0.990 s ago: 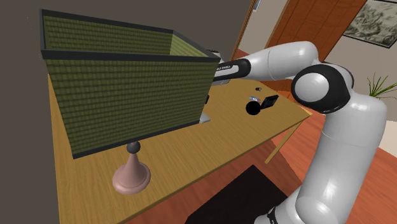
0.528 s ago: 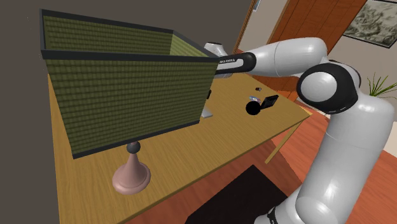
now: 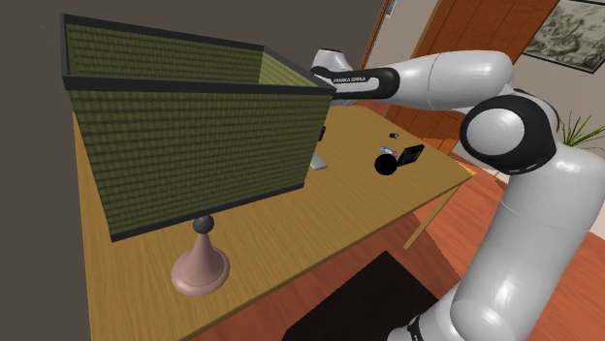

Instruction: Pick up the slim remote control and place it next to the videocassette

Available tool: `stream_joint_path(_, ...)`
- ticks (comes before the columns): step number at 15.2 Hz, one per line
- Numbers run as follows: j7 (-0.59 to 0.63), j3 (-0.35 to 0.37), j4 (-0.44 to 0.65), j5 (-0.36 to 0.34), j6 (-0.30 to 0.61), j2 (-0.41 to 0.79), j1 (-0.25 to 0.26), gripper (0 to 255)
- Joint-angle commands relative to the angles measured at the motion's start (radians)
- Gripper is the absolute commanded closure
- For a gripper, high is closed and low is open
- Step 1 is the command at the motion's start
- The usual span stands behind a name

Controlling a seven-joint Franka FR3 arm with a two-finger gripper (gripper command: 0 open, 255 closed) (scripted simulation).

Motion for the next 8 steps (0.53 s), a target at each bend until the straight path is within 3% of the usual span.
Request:
stream_joint_path(1,0.000,0.000,0.018,0.000,-0.025,-0.007,0.000,255)
stream_joint_path(8,-0.001,0.000,0.089,0.000,-0.113,-0.024,0.000,255)
